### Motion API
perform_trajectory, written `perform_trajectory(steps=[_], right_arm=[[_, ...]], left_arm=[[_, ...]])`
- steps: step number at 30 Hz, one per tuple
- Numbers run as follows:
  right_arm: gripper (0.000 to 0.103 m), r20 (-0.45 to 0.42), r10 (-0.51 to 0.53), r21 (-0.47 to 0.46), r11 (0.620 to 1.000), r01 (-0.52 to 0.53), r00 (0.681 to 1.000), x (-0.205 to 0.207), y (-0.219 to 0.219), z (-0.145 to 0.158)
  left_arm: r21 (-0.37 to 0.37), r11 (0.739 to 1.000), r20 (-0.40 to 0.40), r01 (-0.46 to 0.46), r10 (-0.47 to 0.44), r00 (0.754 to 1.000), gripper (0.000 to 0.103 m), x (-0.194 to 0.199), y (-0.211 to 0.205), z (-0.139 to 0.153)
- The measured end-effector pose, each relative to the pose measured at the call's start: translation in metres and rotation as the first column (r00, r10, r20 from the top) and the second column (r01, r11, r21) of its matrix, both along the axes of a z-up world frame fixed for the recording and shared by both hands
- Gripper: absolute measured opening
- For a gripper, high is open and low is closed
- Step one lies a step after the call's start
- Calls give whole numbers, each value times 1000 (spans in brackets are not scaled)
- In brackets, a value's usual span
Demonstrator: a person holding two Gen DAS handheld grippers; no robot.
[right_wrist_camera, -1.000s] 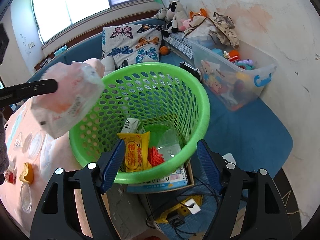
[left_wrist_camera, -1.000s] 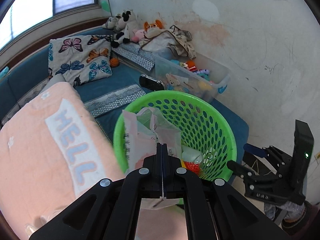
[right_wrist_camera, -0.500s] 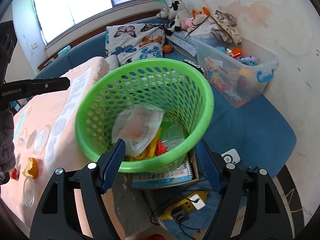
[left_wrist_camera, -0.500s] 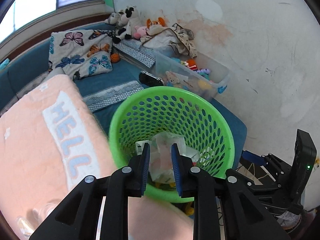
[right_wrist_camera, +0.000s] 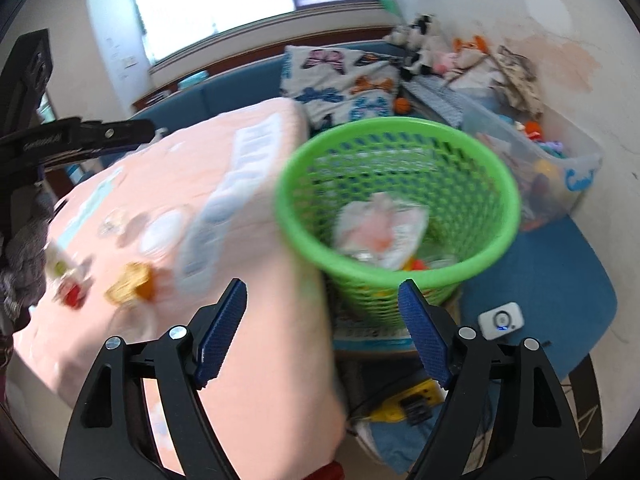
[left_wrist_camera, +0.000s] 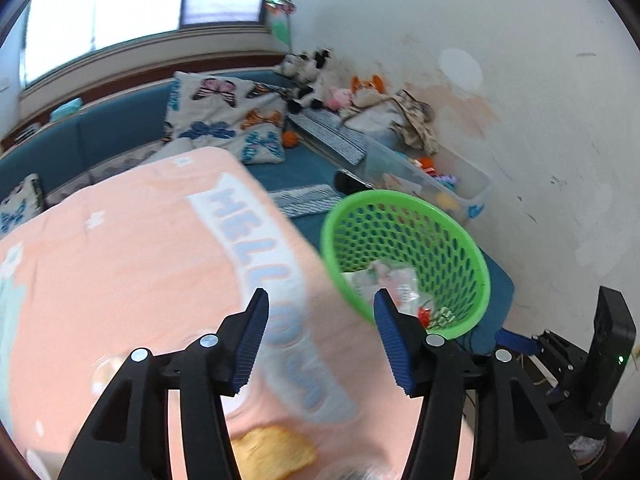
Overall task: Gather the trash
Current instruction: 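Return both tools over the table and grasp the plastic cup with the right tool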
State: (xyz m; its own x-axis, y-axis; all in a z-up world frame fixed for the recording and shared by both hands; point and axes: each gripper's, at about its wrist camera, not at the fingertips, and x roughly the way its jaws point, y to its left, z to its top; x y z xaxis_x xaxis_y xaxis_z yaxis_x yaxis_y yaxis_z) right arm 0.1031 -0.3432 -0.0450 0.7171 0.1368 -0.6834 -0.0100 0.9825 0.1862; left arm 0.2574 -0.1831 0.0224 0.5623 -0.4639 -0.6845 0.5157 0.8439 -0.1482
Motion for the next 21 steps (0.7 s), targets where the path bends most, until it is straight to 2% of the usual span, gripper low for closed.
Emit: perform_trajectory(steps=[4,11,21], right_arm=[[81,6,81,39,996,-81,997,-6,30,5],[84,8,227,17,974,-227,974,-17,86,5],[84,-29,327,-28,944,-328,944,-13,139,-13]], left_arm=[[2,999,17,-51,50,999,57,-14,33,3],[0,993,34,-120,120,992,58,-38,81,1],[3,980,40,-197,196,980,58,-64,125,-11]])
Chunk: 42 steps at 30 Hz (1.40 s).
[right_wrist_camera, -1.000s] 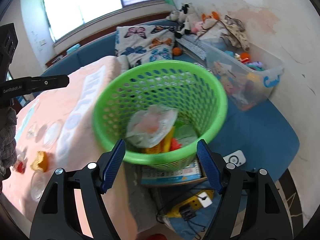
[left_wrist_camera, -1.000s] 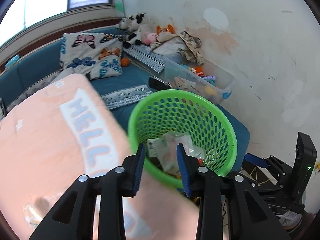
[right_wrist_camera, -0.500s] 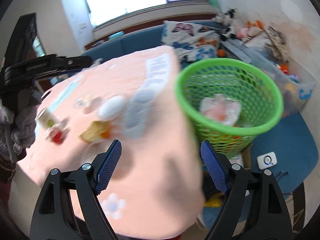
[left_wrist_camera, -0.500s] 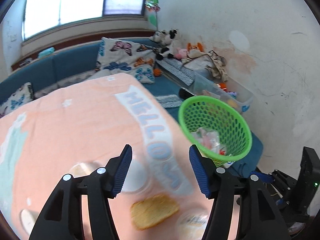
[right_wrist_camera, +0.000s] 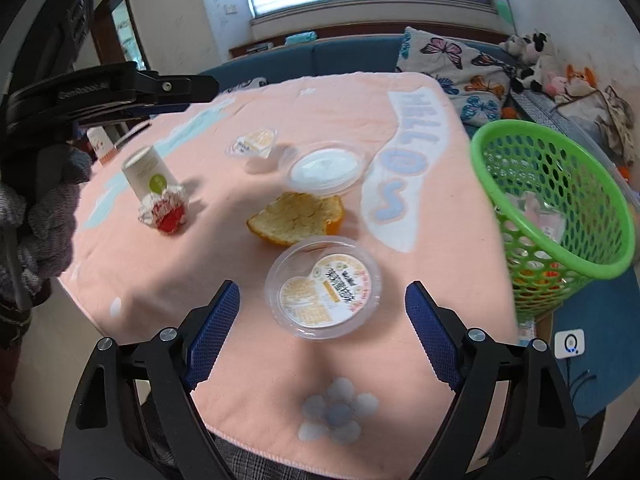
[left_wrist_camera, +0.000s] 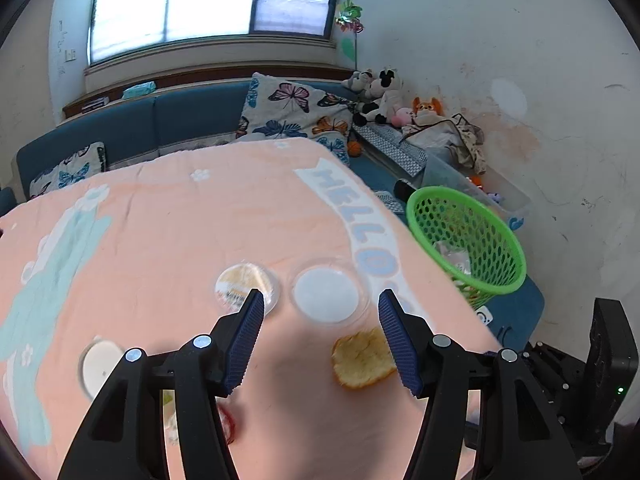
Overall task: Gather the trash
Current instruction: 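Return both tools over the table and grasp the plastic cup with the right tool, then grasp the bread slice with the left tool while the right tool carries the cup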
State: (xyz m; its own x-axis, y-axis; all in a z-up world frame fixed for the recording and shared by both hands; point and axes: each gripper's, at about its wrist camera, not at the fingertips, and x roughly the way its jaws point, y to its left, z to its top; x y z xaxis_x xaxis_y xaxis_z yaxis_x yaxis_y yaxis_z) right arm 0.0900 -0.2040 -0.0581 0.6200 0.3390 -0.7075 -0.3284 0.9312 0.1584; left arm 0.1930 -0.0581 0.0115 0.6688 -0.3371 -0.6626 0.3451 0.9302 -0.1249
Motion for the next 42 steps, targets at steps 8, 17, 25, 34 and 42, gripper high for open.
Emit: perform_trajectory(steps=[8,17,25,34,42], right_arm=[[84,-25,-3,-29,1000,2,1000,12,12,-16],[69,-48,-19,-21,1000,18,999,19,11,-22],[66,-45,-20,-5,1000,20,999,15,8,-18],[66,-11,-57,17,998,58,998,7,-15,0],[66,11,-105,37,994,104,994,5,-35,10]], left_arm=[[-30,999,-37,-23,22,999,58,-5,16,-15],[-34,999,-63,-16,14,998,58,-6,14,-29],[-36,999,-108,15,-18,994,56,-4,6,-47],[-41,997,-189,65,-72,979,52,6,-11,-75],[-29,994,-226,110,-114,967,52,22,-23,-90]])
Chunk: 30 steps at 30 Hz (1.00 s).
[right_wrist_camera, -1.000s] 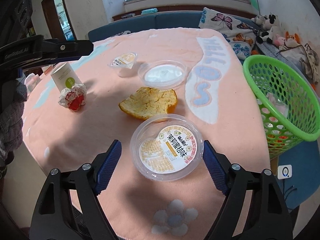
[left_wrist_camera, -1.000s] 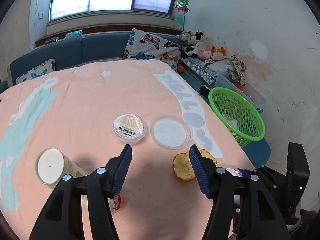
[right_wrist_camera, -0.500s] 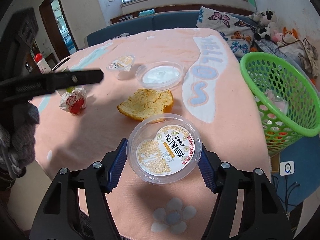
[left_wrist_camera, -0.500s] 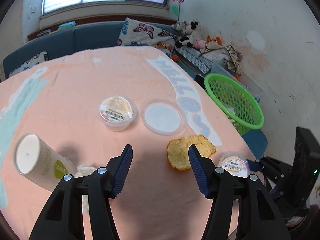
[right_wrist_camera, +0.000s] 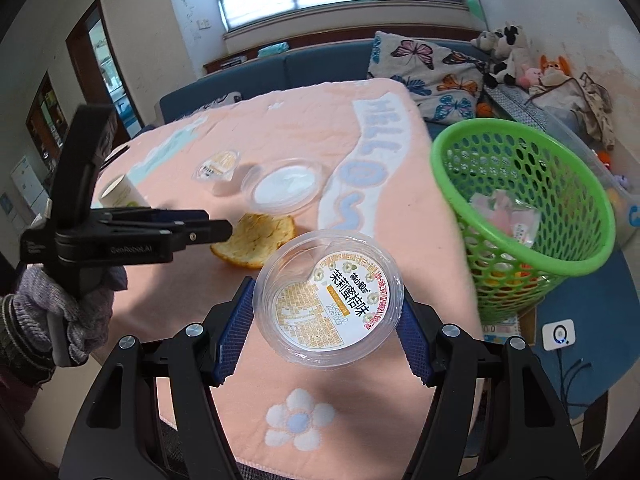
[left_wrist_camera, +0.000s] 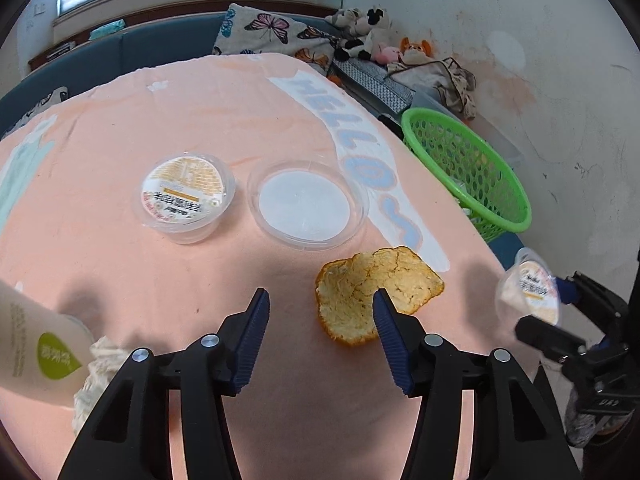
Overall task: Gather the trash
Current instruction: 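Grasp the bread slice with the left tool while the right tool carries the cup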
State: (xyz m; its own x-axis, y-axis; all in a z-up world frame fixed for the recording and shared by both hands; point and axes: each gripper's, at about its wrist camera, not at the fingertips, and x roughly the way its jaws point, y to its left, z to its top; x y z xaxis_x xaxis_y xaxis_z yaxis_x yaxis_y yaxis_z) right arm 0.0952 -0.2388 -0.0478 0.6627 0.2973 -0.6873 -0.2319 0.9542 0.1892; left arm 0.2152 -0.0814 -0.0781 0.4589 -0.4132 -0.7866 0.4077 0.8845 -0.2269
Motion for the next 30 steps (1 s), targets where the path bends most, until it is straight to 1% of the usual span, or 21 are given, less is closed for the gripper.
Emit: perform_trajectory(steps=[4,5,9,13,16,17,18,19,21,23,27,30], right_arm=[[66,4,-11,4,1000,11,1000,1,-4,2],[66,5,-14,4,1000,14,1000,2,-4,3],[66,5,-31,8,999,31,1000,3,-9,3],[66,3,-50,12,999,50,999,5,-16,3],[66,5,-64,13,998,64,998,6,-19,3],[66,5,-69,14,998,69,998,6,-22,3],[66,6,-73,15,997,73,997,6,-23,3],[66,7,-80,16,997,80,997,6,-25,4],[66,9,-93,20,995,93,996,7,-29,5],[66,12,-103,20,994,103,995,7,-33,6],[66,19,-129,26,991,129,991,8,-44,10],[66,21,-153,29,988,152,988,10,-53,12]], left_arm=[[22,999,-6,31,-31,1000,52,5,-8,-6],[38,998,-1,41,-41,999,52,6,-11,-8],[64,995,-6,72,-71,997,48,10,-17,-13],[71,993,-4,95,-95,996,48,16,-20,-15],[69,992,-2,102,-102,995,45,17,-21,-15],[66,992,-1,105,-105,994,38,18,-22,-15],[64,992,1,107,-108,994,34,17,-22,-15],[61,992,5,108,-108,994,33,16,-22,-15],[51,993,9,105,-106,994,25,14,-22,-15],[53,994,20,94,-95,995,19,12,-22,-15],[42,997,40,71,-72,997,11,6,-19,-11],[47,997,66,67,-70,995,8,-2,-19,-4]])
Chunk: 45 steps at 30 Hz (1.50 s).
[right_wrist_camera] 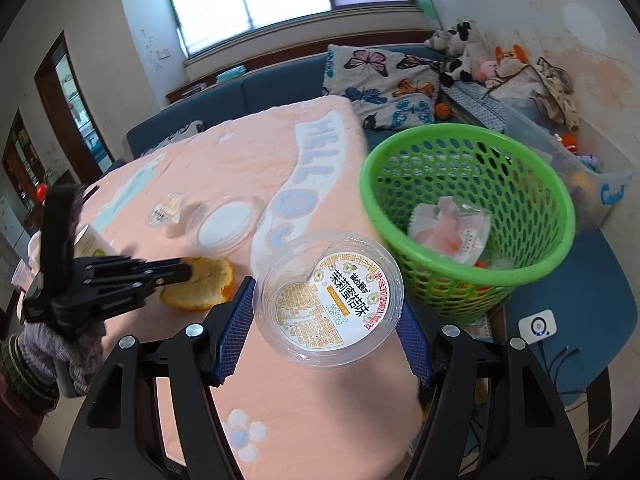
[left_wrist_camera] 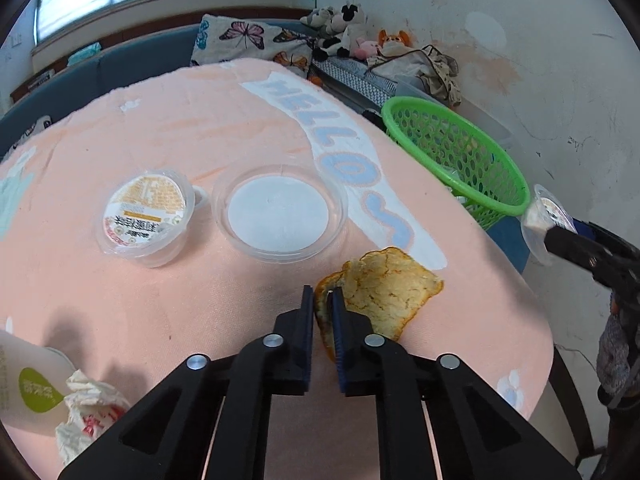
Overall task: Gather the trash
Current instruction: 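Grasp the bread slice with the left tool while the right tool carries the cup, then release the cup and bread slice into the basket with both tools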
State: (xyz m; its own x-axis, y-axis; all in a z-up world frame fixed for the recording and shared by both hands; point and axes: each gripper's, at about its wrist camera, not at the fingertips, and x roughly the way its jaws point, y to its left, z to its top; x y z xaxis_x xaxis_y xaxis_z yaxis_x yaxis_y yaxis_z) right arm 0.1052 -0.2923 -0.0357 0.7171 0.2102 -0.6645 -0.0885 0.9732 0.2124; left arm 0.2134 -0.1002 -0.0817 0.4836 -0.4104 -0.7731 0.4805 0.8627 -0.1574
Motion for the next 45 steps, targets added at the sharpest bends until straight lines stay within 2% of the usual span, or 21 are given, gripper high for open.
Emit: perform_trajectory(steps=[2,14,19,26,29,37,41,45], right_arm=[[66,1,-20,0,1000,20,1000,2,-7,1],[66,-19,-181,-18,983,181,983,38,-83,3],[66,-66,-212,26,977,214,975,61,-109,-7],[67,-89,-228,31,972,232,969,84,-119,-19],[73,-94,-231,41,971,236,968,90,-124,-23],[74,-65,-238,5,971,239,969,82,-134,-20],[74,-38,-257,-28,966,256,966,69,-143,-16],[74,-33,-273,-23,962,272,961,55,-157,-16]], left_arm=[[10,1000,14,-4,4,1000,7,-3,-2,5],[-60,998,86,11,-6,996,6,-8,-9,53],[-74,997,116,23,-14,993,6,0,-22,74],[-72,996,147,50,-39,988,6,15,-48,93],[-65,996,159,68,-57,986,6,23,-61,99],[-38,994,155,103,-96,983,6,49,-107,101],[-22,993,142,120,-115,983,6,64,-133,95],[13,990,124,141,-141,982,6,76,-163,85]])
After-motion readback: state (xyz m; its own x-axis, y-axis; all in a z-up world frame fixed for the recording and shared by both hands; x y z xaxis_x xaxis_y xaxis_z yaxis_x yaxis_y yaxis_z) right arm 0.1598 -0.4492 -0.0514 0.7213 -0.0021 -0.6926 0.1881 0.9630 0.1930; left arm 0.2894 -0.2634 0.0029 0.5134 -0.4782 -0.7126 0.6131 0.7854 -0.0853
